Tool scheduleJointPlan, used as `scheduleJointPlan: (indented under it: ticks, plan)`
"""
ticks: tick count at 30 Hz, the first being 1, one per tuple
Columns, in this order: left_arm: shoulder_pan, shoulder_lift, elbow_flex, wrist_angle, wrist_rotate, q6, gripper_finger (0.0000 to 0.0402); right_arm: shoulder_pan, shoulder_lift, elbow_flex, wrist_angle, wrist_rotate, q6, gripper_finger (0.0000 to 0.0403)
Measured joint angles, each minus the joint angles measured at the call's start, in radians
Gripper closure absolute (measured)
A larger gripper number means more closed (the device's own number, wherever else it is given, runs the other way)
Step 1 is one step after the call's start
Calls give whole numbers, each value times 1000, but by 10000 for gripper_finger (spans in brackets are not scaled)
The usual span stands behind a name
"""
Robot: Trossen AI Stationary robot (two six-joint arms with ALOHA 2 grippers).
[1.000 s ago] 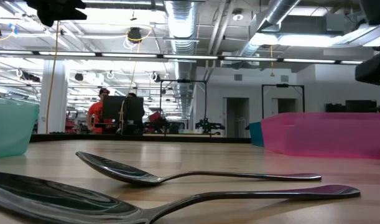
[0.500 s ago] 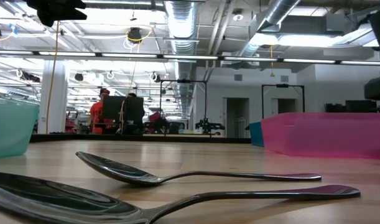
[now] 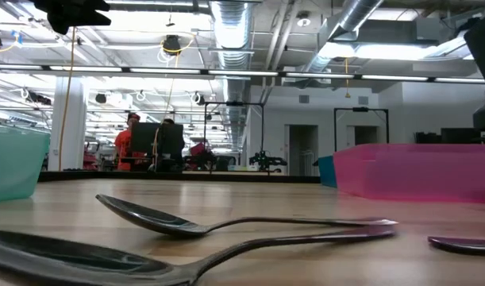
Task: Sort silverware by color (type)
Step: Put the black spoon into the red bin
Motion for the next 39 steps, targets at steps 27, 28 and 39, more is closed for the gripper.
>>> scheduleJointPlan:
  ticks: [27,28,39]
  plan:
    - [0,0,0,0,0,0,189,-39,11,211,-149,149,-100,378]
    - [0,0,0,0,0,0,189,-42,11,218,-147,160,-113,378]
    - [0,0,0,0,0,0,189,-108,-34,283,-93,305,-349,378]
